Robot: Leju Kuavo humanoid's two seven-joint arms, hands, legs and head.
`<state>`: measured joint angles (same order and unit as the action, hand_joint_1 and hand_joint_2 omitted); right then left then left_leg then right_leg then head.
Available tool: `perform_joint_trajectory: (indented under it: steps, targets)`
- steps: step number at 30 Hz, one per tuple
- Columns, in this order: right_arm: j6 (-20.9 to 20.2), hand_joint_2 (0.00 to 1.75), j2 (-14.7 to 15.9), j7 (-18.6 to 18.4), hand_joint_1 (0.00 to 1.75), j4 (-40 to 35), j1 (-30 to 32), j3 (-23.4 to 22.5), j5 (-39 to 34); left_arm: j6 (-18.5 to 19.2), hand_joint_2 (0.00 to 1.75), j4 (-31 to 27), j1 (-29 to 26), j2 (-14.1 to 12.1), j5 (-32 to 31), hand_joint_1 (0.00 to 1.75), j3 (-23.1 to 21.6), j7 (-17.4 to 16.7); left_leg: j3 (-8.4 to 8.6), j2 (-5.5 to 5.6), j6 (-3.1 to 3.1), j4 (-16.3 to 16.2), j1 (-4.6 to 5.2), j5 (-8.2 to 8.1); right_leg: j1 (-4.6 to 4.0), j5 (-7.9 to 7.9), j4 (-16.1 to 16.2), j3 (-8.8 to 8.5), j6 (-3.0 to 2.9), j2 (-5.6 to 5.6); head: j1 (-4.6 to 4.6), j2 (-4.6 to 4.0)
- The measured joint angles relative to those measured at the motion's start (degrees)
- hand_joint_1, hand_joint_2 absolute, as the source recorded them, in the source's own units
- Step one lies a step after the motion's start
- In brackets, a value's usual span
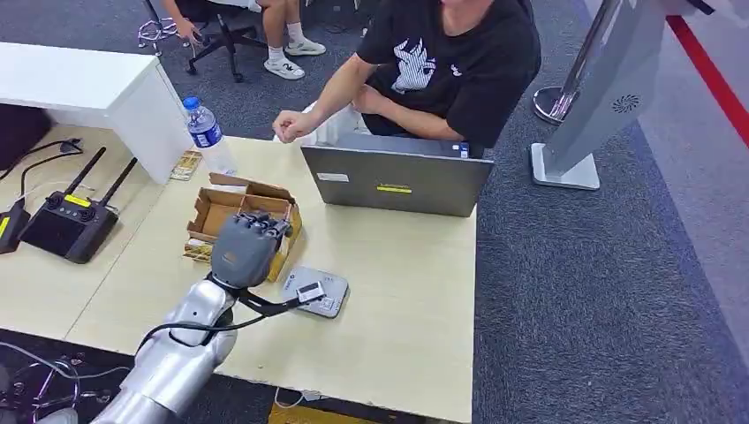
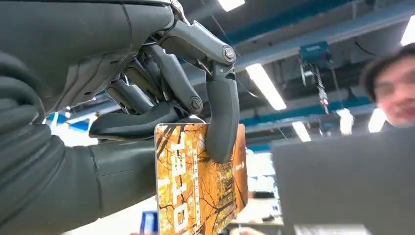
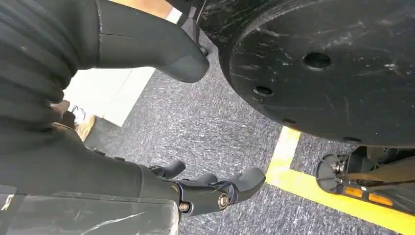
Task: Pass the card to the sensor for recognition and then transmit it.
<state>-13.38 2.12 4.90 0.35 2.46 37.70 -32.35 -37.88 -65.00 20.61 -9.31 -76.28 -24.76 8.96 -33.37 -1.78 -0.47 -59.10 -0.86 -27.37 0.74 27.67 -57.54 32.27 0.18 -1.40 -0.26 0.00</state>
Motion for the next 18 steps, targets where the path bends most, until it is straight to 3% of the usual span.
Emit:
perform_joint_trajectory:
  steps: [6, 12, 18]
  targets:
    - [0.09, 1.75, 0.00, -0.09, 0.00, 0.07, -0.01, 0.48, -0.79, 3.28, 1.75, -1.16, 4.01, -3.01, 2.79, 1.75, 2.64, -0.39, 0.00, 0.00, -0.01, 0.00, -0.01, 0.04, -0.01, 0.00, -0.02, 0.00, 0.00, 0.00, 0.00, 0.00]
    - [0.17, 1.75, 0.00, -0.26, 0.00, 0.07, -0.03, 0.83, -1.12, 4.28, 1.75, -1.20, 5.79, -4.24, 6.67, 1.75, 5.12, 0.42, -0.01, -0.02, -0.01, 0.00, 0.00, 0.04, 0.00, 0.00, -0.01, 0.00, 0.00, 0.02, 0.00, 0.00]
    - [0.24, 1.75, -0.02, -0.48, 0.00, 0.04, -0.09, 1.55, -2.38, 5.64, 1.75, -2.01, 5.40, -4.41, 9.75, 1.48, 6.97, 2.89, -0.03, 0.03, -0.01, 0.00, 0.00, 0.04, 0.00, 0.00, -0.01, 0.00, 0.00, -0.05, 0.00, 0.00]
